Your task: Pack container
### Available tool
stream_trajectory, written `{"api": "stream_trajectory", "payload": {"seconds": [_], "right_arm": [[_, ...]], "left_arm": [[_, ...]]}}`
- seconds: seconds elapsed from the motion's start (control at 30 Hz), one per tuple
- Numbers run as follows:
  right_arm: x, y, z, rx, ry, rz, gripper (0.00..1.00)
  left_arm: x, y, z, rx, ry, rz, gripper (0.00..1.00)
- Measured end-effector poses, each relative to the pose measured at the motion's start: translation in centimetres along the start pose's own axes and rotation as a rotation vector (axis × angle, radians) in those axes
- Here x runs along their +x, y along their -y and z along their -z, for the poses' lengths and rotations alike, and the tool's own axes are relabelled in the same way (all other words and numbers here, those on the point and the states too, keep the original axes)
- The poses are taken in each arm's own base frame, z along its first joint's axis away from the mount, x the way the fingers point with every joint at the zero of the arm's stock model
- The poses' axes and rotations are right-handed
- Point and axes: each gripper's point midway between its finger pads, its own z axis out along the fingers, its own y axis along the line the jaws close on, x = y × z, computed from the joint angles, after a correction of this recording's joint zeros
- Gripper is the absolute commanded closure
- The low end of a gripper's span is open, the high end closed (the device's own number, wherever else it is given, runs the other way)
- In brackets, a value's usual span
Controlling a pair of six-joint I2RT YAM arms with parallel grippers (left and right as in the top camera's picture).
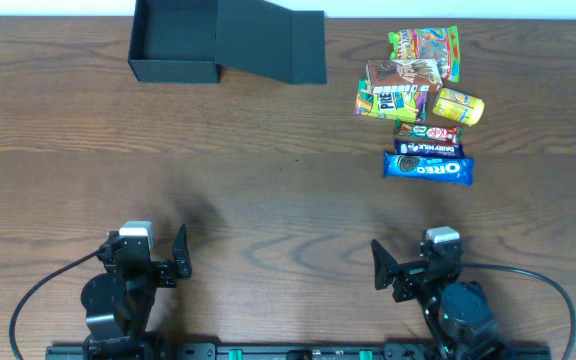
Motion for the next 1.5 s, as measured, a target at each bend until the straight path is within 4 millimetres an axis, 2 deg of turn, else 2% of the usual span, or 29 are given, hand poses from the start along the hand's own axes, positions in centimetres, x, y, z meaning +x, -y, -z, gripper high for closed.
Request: {"api": "stream_trajectory", "payload": {"seconds": [0.57,0.67,0.8,0.93,1.13,1.23,1.3,1.43,1.47,1.5], "right_arm": [[0.0,0.0,0.0,0.000,0.000,0.000,0.01],[0.0,0.0,0.0,0.000,0.000,0.000,0.01],[0.0,0.0,0.0,0.000,0.000,0.000,0.01],[0.0,0.0,0.0,0.000,0.000,0.000,0.01],[0.0,0.0,0.0,-0.001,0.001,0.000,0.01],[0.0,0.0,0.0,0.001,0.000,0.000,0.01],[0.0,0.0,0.0,0.000,0.000,0.000,0.01],[0.0,0.0,0.0,0.000,0.000,0.000,0.01],[0.0,0.0,0.0,0.001,0.001,0.000,0.01],[0.0,0.0,0.0,0.000,0.001,0.000,0.01]], "left_arm": [[-0.1,0.0,0.0,0.000,0.006,-0.001,0.05],[-0.1,1.5,0.0,0.085,0.000,0.067,0.05],[-0.2,4.4,0.5,0.258,-0.015,0.177,0.05],[-1.1,5.9,0.9,0.358,0.003,0.258,0.05],[-4.3,6.5,0.9,0.416,0.112,0.238,0.05],[-4.4,5.9,-0.3,0.379,0.054,0.253,0.05],[-5.2,5.5,-0.9,0.353,0.012,0.238,0.05],[-10.3,4.5,-3.1,0.300,-0.029,0.168,0.05],[-12.1,4.0,-4.5,0.283,-0.050,0.145,0.04],[-13.0,3.6,-5.5,0.268,-0.063,0.131,0.05]]}}
